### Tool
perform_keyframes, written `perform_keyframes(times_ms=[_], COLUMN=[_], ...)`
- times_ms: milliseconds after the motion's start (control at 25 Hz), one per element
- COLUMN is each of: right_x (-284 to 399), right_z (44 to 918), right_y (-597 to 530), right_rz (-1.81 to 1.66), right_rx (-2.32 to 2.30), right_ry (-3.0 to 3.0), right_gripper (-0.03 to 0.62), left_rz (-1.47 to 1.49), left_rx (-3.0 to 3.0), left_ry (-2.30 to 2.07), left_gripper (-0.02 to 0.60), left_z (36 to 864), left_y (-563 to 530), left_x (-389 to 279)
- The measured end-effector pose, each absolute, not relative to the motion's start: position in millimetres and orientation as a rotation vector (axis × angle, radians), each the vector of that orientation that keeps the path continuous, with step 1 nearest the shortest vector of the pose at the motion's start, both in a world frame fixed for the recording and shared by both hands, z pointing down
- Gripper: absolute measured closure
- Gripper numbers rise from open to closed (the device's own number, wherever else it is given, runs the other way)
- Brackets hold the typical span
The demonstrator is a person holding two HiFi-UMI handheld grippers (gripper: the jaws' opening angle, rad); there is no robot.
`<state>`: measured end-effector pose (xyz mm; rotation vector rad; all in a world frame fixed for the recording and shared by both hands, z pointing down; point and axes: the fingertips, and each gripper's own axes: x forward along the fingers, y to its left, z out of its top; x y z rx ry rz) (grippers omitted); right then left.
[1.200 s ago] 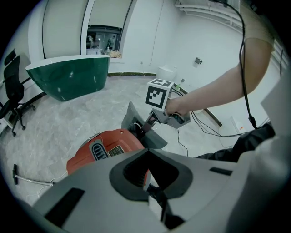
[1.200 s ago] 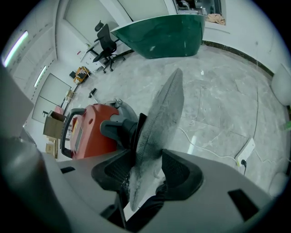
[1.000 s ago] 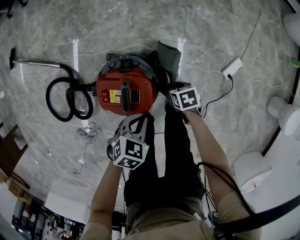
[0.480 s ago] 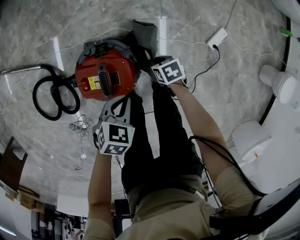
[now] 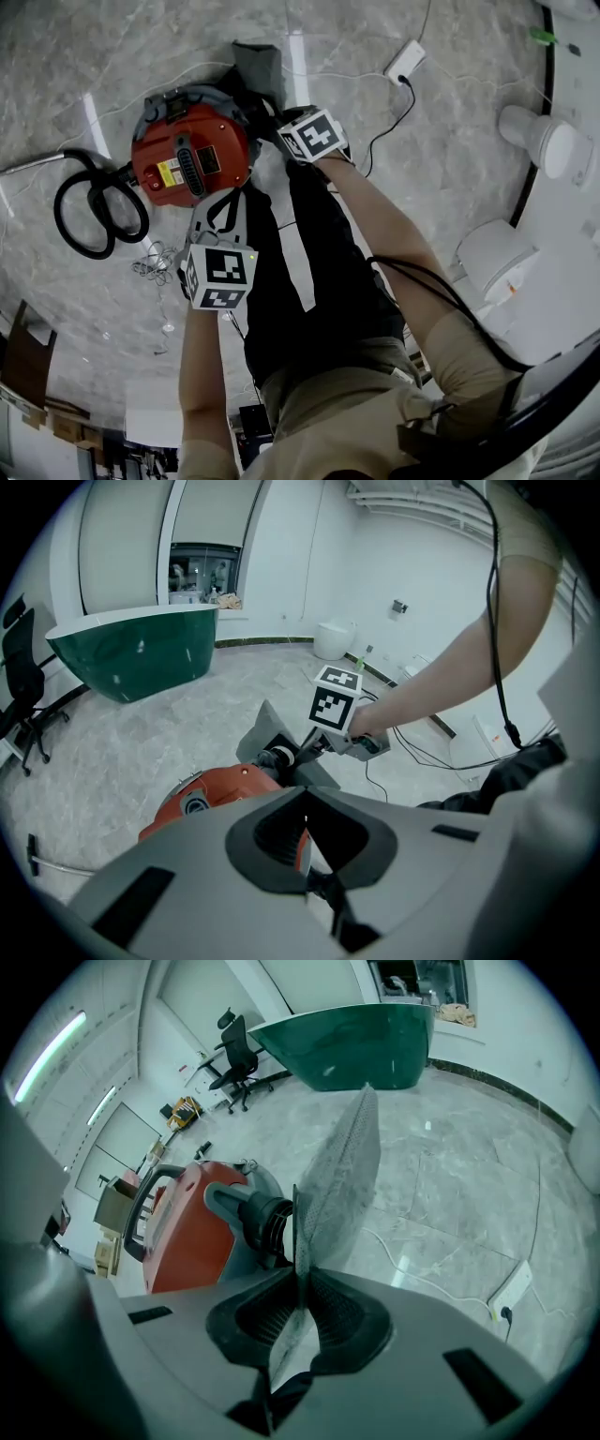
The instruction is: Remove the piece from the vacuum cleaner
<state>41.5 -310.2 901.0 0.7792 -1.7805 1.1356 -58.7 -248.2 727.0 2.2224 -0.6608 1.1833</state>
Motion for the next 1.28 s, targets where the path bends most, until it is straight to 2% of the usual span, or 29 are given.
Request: perform_keyframes(times_ms=[360, 600, 680, 840, 1000, 1280], right_x=[51.3, 49.2, 49.0, 50.6, 51.5, 55.6], right_z=[896.3, 897.0, 897.0, 897.3, 900.7, 904.1], right_y=[-311.2, -310.0, -310.3, -307.5, -304.7, -302.9], right_rz=[1.279, 1.599, 1.505, 1.072, 0.865, 0.896], right_rx=[0.817, 0.824, 0.769, 0.66, 0.658, 0.684], right_ry=[-1.818, -1.798, -1.809, -1.819, -1.851, -1.905], right_gripper=[0.551, 0.549, 0.549, 0.549, 0.551, 0.551], left_rz=[1.164, 1.147, 1.15, 1.143, 1.137, 1.135], left_rx=[2.195, 2.183, 2.18, 2.17, 2.156, 2.148], left_ry=[-0.684, -0.675, -0.672, -0.683, -0.69, -0.676], left_gripper=[0.586, 0.586, 0.586, 0.586, 0.586, 0.586], left_z=[731.4, 733.8, 735.1, 735.3, 739.7, 741.5], left_y=[-236.4, -231.9, -230.9, -232.5, -235.8, -242.0], left_x=[-66.3, -67.6, -67.8, -68.7, -63.9, -51.4])
